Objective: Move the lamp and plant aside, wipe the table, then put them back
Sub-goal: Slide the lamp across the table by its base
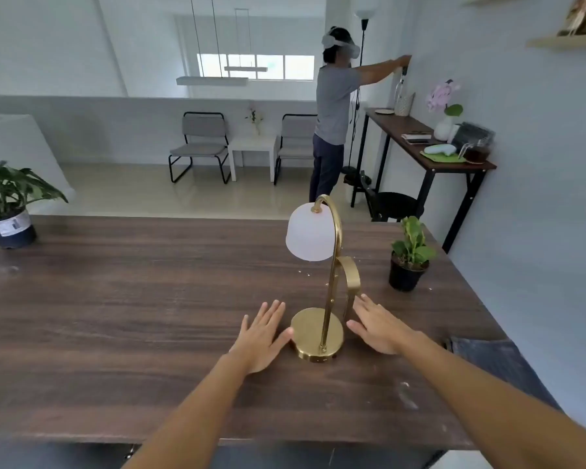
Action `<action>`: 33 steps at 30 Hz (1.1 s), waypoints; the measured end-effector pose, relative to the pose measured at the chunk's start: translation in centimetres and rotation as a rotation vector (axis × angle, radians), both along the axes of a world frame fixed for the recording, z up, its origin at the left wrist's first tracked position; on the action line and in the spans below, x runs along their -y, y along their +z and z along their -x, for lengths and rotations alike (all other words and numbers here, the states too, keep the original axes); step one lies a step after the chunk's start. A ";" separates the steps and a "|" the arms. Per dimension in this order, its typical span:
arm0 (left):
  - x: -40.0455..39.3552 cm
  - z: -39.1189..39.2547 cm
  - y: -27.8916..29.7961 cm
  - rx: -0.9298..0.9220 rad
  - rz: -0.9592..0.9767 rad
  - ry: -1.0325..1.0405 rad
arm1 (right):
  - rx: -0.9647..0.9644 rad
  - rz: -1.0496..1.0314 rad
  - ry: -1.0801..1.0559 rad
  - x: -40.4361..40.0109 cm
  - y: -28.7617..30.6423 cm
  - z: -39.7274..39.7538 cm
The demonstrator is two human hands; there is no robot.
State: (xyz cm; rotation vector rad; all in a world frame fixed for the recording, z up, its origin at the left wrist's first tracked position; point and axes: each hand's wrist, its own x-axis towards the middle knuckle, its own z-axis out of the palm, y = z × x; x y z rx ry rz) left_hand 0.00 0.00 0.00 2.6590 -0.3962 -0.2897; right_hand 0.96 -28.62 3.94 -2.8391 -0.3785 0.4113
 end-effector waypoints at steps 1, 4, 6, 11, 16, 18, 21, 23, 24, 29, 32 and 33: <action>0.3 0.5 -0.2 0.012 0.007 -0.035 | -0.012 -0.007 0.033 -0.4 -0.4 0.5; 1.2 1.6 -1.3 0.054 -0.022 -0.092 | -0.033 0.019 0.130 -1.3 -1.1 1.9; 1.6 2.0 -1.8 0.090 -0.055 -0.100 | -0.028 0.013 0.150 -1.7 -1.7 2.3; 2.3 2.2 -2.2 0.146 -0.127 -0.073 | -0.022 -0.041 0.169 -1.9 -2.2 2.1; 2.4 2.1 -2.2 0.151 -0.131 -0.058 | -0.003 -0.088 0.242 -1.5 -2.9 0.8; 2.3 2.0 -2.0 0.147 -0.124 -0.042 | 0.004 -0.122 0.258 -1.6 -3.2 0.2; 2.0 1.8 -2.2 0.156 -0.118 0.000 | -0.010 -0.154 0.259 -2.3 -3.2 -0.7; 1.6 1.5 -2.4 0.162 -0.106 0.033 | -0.010 -0.172 0.273 -2.9 -3.3 -1.4; 1.4 1.2 -2.5 0.162 -0.100 0.050 | -0.009 -0.176 0.287 -3.2 -3.5 -1.9; 0.1 -0.1 -2.8 0.164 -0.083 0.121 | 0.012 -0.187 0.349 -4.9 -4.1 -4.7; -0.9 -1.4 -3.0 0.177 -0.074 0.150 | 0.023 -0.189 0.362 -6.2 -4.1 -6.4; -1.4 -2.0 -3.0 0.183 -0.076 0.157 | 0.024 -0.186 0.363 -6.6 -4.1 -7.0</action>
